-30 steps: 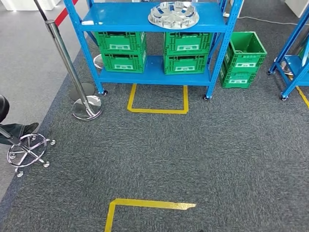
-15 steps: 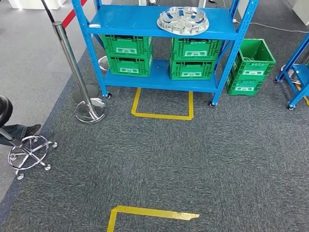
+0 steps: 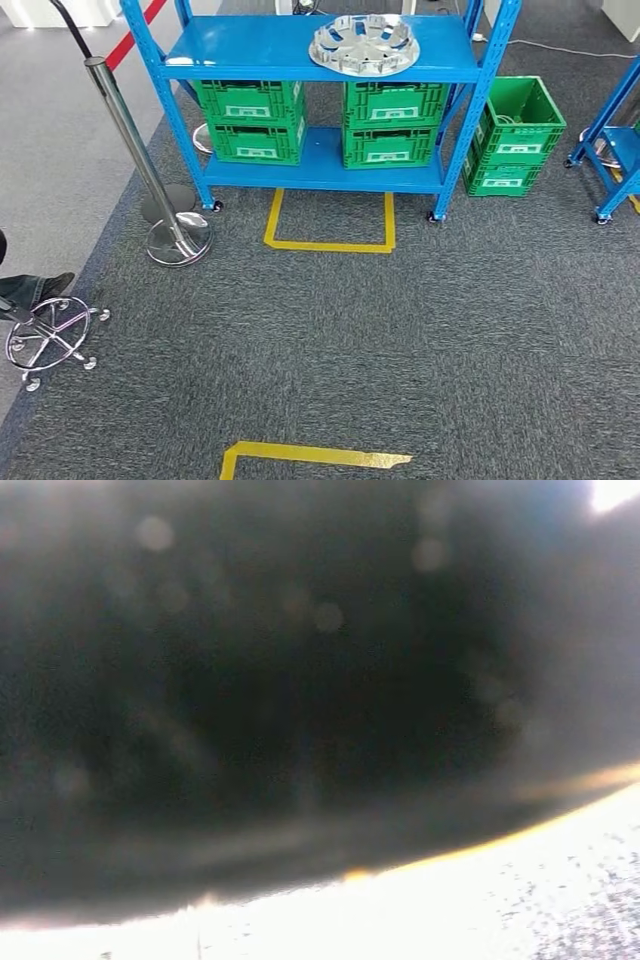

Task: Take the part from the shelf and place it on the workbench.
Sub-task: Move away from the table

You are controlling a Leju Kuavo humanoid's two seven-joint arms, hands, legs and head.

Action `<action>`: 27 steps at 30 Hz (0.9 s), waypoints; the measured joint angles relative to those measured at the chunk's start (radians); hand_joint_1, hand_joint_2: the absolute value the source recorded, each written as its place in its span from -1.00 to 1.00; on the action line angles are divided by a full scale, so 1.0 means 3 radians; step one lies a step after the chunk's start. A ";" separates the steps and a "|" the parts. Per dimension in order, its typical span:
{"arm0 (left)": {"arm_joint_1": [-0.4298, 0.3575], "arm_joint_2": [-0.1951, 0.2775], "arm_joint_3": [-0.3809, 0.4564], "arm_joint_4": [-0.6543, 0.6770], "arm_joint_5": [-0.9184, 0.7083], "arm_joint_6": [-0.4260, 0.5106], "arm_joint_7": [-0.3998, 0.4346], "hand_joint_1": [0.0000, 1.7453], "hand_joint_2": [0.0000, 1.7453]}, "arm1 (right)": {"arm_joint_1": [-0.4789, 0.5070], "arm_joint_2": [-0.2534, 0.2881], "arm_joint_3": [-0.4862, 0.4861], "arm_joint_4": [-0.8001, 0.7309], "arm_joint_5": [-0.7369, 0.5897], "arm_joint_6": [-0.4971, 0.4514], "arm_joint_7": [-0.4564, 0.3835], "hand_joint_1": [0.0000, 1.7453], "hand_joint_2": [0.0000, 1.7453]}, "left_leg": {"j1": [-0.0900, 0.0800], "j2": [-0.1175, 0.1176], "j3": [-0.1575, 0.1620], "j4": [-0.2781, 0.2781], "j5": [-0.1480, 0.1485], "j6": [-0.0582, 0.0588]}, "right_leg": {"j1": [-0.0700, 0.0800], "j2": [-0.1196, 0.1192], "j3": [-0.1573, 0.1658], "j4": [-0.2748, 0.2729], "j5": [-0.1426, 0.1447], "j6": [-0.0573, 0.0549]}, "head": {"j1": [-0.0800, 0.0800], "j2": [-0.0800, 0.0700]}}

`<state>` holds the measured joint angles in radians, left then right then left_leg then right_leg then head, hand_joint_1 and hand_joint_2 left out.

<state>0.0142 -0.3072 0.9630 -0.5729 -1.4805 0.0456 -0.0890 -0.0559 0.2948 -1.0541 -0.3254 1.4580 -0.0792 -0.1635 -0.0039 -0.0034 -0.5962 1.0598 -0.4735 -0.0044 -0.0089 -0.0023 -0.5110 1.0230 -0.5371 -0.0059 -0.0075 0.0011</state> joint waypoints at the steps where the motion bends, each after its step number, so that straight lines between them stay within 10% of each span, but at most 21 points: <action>1: 0.0003 0.0000 0.0000 -0.0003 0.0000 -0.0001 0.0004 -1.00 -1.00 | -0.0002 0.0000 -0.0002 0.0000 0.0000 0.0000 0.0000 -1.00 -1.00 | -0.0011 0.0003 0.0018 -0.0069 0.0003 0.0023 | 0.0001 -0.0001 -0.0001 -0.0004 -0.0018 0.0021 | 0.0000 0.0000; 6: 0.0014 -0.0012 -0.0005 -0.0013 0.0000 -0.0003 0.0013 -1.00 -1.00 | -0.0021 0.0000 -0.0015 -0.0004 0.0000 0.0003 -0.0002 -1.00 -1.00 | 0.0013 -0.0001 0.0123 -0.0187 0.0020 0.0094 | 0.0009 0.0000 -0.0040 0.0162 -0.0181 0.0122 | 0.0005 0.0000; 10: 0.0012 -0.0015 -0.0007 -0.0017 0.0000 -0.0010 0.0014 -1.00 -1.00 | -0.0019 0.0000 -0.0033 -0.0006 0.0000 0.0007 -0.0002 -1.00 -1.00 | 0.0015 -0.0007 0.0199 -0.0195 -0.0050 0.0123 | -0.0004 0.0003 -0.0542 0.0920 -0.0402 0.0155 | 0.0010 0.0000; 15: 0.0015 -0.0022 -0.0008 -0.0035 0.0000 -0.0046 0.0026 -1.00 -1.00 | -0.0011 -0.0001 -0.0042 -0.0012 0.0013 0.0008 -0.0003 -1.00 -1.00 | 0.0004 -0.0029 0.0370 -0.0184 -0.0205 0.0069 | -0.0003 0.0005 -0.0341 0.0182 0.0210 0.0128 | 0.0015 0.0000; 20: 0.0015 -0.0025 -0.0017 -0.0094 -0.0001 -0.0078 0.0040 -1.00 -1.00 | -0.0014 0.0000 -0.0057 -0.0014 0.0025 0.0012 -0.0009 -1.00 -1.00 | -0.0001 -0.0026 0.0382 -0.0141 -0.0291 0.0007 | -0.0008 0.0014 -0.0246 0.0056 0.0160 0.0035 | -0.0024 0.0001; 24: 0.0017 -0.0025 -0.0028 -0.0128 -0.0001 -0.0096 0.0041 -1.00 -1.00 | -0.0029 0.0000 -0.0062 -0.0014 0.0028 0.0013 -0.0010 -1.00 -1.00 | 0.0018 -0.0013 0.0037 0.0509 -0.0568 -0.0053 | -0.0019 0.0002 -0.0185 0.0034 0.0127 -0.0011 | -0.0051 0.0001; 27: 0.0018 -0.0025 -0.0028 -0.0129 -0.0001 -0.0098 0.0041 -1.00 -1.00 | -0.0029 0.0000 -0.0062 -0.0014 0.0028 0.0013 -0.0010 -1.00 -1.00 | 0.0022 -0.0013 -0.0042 0.0639 -0.0609 -0.0057 | -0.0019 0.0002 -0.0181 0.0034 0.0121 -0.0013 | -0.0051 0.0001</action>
<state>0.0195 -0.3147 0.9545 -0.6115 -1.4807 0.0163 -0.0767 -0.0647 0.2949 -1.0727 -0.3296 1.4665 -0.0752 -0.1664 0.0026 -0.0072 -0.6088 1.2515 -0.6561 -0.0215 -0.0147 -0.0018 -0.5654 1.0332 -0.5006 -0.0099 -0.0229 0.0015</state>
